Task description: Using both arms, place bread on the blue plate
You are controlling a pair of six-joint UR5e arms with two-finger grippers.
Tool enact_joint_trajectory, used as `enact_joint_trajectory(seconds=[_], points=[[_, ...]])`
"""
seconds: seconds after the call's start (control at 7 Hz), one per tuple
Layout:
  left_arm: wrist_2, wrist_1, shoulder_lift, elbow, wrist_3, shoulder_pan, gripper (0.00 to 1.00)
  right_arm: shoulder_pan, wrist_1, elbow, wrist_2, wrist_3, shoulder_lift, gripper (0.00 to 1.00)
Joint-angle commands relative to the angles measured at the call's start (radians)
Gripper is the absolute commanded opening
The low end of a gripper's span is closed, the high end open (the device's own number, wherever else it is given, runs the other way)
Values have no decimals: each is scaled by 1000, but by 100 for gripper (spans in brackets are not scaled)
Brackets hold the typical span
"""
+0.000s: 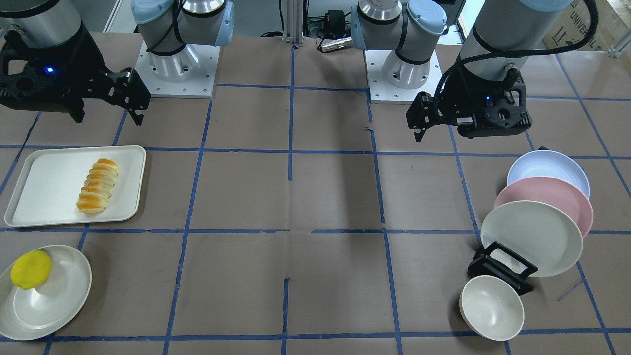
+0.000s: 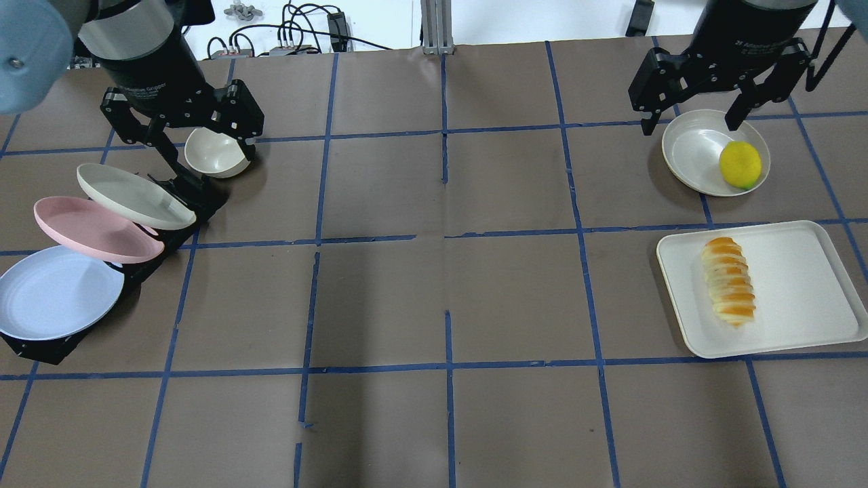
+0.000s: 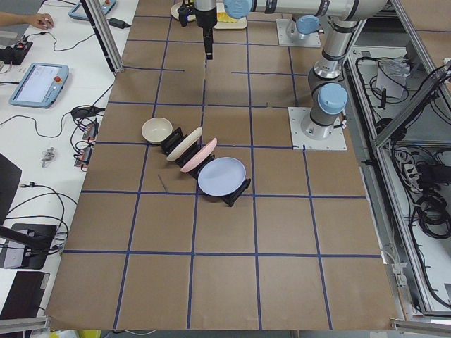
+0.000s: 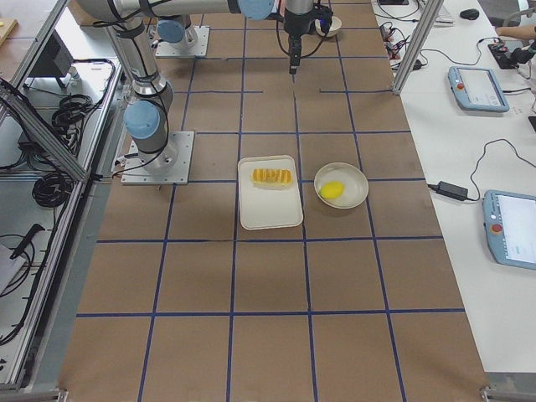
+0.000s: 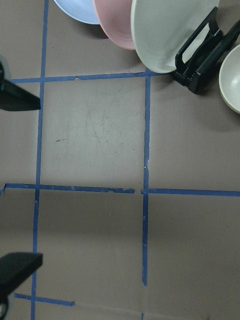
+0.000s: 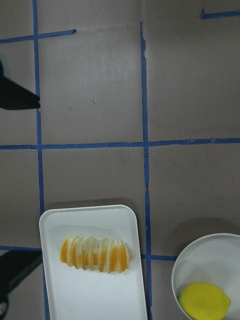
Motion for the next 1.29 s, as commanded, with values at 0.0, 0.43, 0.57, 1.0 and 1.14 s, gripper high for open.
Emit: enact_joint_trajectory(seconds=[0.0, 0.43, 0.57, 1.0, 1.14], points=[[-2, 0, -2, -1, 1, 2, 100, 0, 0, 1, 0, 0, 1, 100], [3, 3, -18, 20, 219, 92, 100, 0, 2, 2, 0, -2, 1, 100], [0, 2, -16, 20, 264, 137, 100, 0, 0, 4, 2, 0, 1, 100], [115, -58, 11, -1, 568, 343, 100, -24, -29, 17, 5, -76, 20, 100], [103, -51, -1, 0, 754, 478, 100, -73, -125, 87, 3, -119, 30, 100]])
